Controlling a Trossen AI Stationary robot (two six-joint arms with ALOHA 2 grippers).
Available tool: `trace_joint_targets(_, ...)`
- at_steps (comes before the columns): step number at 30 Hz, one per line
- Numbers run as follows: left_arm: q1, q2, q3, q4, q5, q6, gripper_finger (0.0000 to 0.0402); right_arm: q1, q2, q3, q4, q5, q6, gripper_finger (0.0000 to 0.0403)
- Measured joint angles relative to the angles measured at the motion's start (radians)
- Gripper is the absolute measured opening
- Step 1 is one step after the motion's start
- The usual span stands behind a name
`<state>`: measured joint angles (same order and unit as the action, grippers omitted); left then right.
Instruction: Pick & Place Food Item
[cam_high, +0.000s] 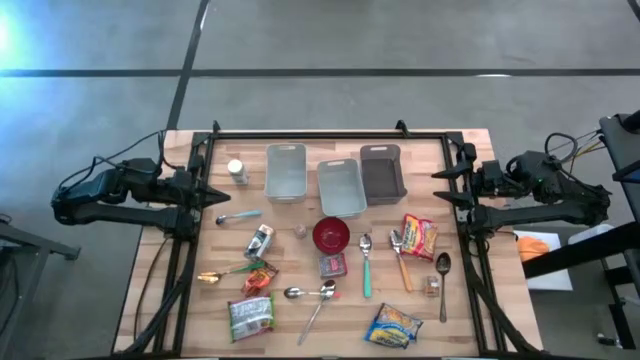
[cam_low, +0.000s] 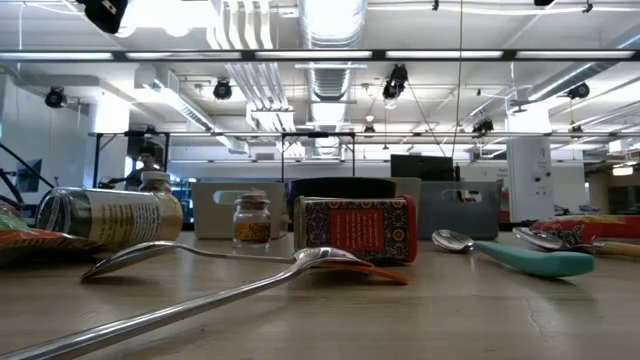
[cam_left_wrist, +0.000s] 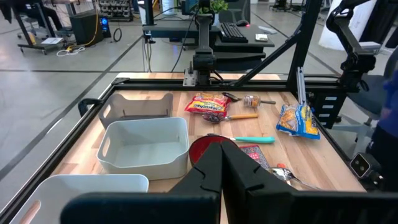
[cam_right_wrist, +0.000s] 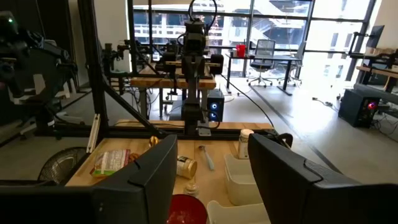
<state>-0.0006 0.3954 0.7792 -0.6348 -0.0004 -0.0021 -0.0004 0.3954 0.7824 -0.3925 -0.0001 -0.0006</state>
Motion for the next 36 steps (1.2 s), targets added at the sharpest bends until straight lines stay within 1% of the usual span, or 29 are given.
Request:
trace_joint_targets(2, 0.0, 0.0, 0.0, 0.0, -0.001, 0.012, 0.0, 0.0, 0.0, 0.0, 0.0, 0.0, 0.0, 0.0196)
trace_joint_targets(3, 0.0, 0.0, 0.0, 0.0, -0.01, 0.05, 0.0, 0.0, 0.0, 0.0, 0.0, 0.0, 0.0, 0.0196)
trace_joint_targets(6, 0.0, 0.0, 0.0, 0.005, -0.067, 0.248, 0.0, 0.0, 0.0, 0.0, 0.0, 0.0, 0.0, 0.0196)
trace_joint_targets(8, 0.0, 0.0, 0.0, 0.005, -0.079, 0.318, 0.0, 0.0, 0.0, 0.0, 0.0, 0.0, 0.0, 0.0196)
trace_joint_targets(12, 0.0, 0.0, 0.0, 0.012, -0.079, 0.33, 0.0, 0.0, 0.0, 0.0, 0.0, 0.0, 0.0, 0.0196)
trace_joint_targets(16, 0.0, 0.017, 0.0, 0.097, -0.079, 0.332, 0.0, 0.0, 0.0, 0.0, 0.0, 0.0, 0.0, 0.0196)
trace_joint_targets(19, 0.004, 0.052, 0.0, 0.16, -0.08, 0.194, 0.0, 0.0, 0.0, 0.0, 0.0, 0.0, 0.0, 0.0196)
trace_joint_targets(22, 0.005, 0.084, 0.007, 0.178, -0.086, 0.047, 0.0, 0.0, 0.0, 0.0, 0.0, 0.0, 0.0, 0.0196)
trace_joint_targets(24, 0.005, 0.095, 0.01, 0.171, -0.086, -0.117, 0.0, 0.0, 0.0, 0.0, 0.0, 0.0, -0.003, 0.0196)
trace_joint_targets(26, 0.006, 0.1, 0.019, 0.162, -0.087, -0.224, 0.0, 0.0, 0.0, 0.0, 0.0, 0.001, -0.06, 0.0196)
trace_joint_targets(28, 0.013, 0.099, 0.038, 0.134, -0.086, -0.288, 0.0, 0.0, 0.0, 0.0, 0.0, 0.001, -0.139, 0.0196)
trace_joint_targets(31, 0.036, 0.098, 0.095, 0.045, -0.088, -0.374, 0.0, 0.0, 0.0, 0.0, 0.0, 0.001, -0.221, 0.0196)
trace_joint_targets(34, 0.075, 0.099, 0.149, -0.029, -0.131, -0.441, 0.0, 0.0, 0.0, 0.0, 0.001, 0.001, -0.242, 0.0196)
trace_joint_targets(36, 0.105, 0.109, 0.167, -0.071, -0.135, -0.473, 0.0, 0.0, 0.0, 0.0, 0.0, 0.001, -0.235, 0.0196)
